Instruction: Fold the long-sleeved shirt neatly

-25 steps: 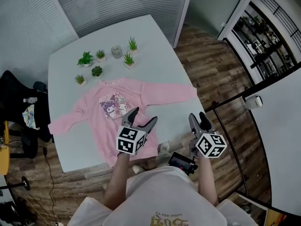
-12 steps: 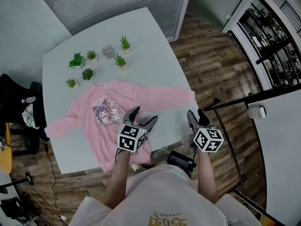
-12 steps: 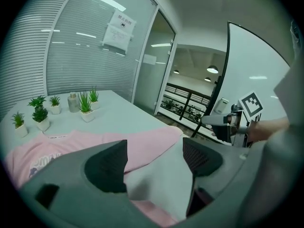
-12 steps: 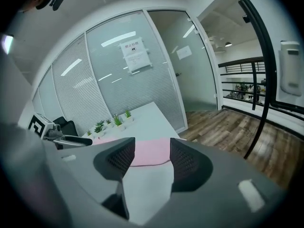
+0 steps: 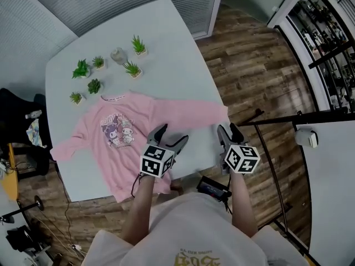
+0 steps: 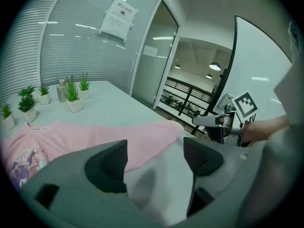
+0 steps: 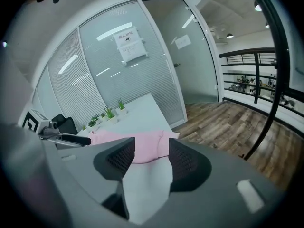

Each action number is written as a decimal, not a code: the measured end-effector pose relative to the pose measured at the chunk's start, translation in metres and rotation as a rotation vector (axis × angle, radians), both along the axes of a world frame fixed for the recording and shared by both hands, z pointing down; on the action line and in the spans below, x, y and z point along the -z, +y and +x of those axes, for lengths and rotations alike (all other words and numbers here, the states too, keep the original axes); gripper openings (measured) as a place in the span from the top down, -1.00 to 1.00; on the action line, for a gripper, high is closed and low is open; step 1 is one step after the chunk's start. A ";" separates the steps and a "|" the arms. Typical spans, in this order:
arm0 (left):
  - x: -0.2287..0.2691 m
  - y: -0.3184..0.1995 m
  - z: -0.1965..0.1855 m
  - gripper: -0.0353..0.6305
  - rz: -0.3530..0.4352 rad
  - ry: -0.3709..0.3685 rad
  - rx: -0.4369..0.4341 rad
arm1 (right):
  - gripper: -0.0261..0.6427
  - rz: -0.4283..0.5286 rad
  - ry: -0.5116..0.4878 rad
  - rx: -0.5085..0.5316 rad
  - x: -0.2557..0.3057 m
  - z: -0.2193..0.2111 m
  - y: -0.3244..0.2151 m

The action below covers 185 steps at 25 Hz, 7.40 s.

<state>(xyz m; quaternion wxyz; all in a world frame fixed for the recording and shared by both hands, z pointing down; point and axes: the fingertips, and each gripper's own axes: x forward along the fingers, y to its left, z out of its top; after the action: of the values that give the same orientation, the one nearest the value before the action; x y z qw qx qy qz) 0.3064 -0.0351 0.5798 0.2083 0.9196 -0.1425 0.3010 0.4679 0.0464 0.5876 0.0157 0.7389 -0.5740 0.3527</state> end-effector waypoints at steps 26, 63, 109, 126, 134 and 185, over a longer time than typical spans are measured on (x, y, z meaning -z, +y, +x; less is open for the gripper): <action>-0.052 -0.007 0.007 -0.18 -0.072 -0.095 0.061 | 0.39 -0.176 -0.069 0.051 -0.065 0.023 -0.016; 0.012 -0.014 0.002 -0.13 -0.037 0.002 0.129 | 0.85 -0.113 0.028 -0.118 -0.006 0.076 0.019; 0.114 -0.095 -0.221 -0.14 0.131 0.106 0.531 | 0.85 0.223 -0.088 0.267 0.113 -0.126 -0.131; 0.082 -0.145 -0.316 -0.13 0.034 0.106 0.536 | 0.85 0.224 -0.070 0.372 0.142 -0.250 -0.197; 0.067 -0.169 -0.341 -0.13 -0.002 0.108 0.524 | 0.85 0.250 -0.062 0.457 0.156 -0.314 -0.239; 0.004 -0.173 -0.408 -0.14 -0.108 0.092 0.551 | 0.59 -0.004 -0.080 0.779 0.035 -0.499 -0.247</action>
<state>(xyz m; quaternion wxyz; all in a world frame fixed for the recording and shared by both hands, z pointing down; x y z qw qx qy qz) -0.1014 -0.2084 0.5760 0.3370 0.8466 -0.3612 0.1980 -0.0311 -0.2007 0.5522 0.1274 0.4513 -0.8108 0.3502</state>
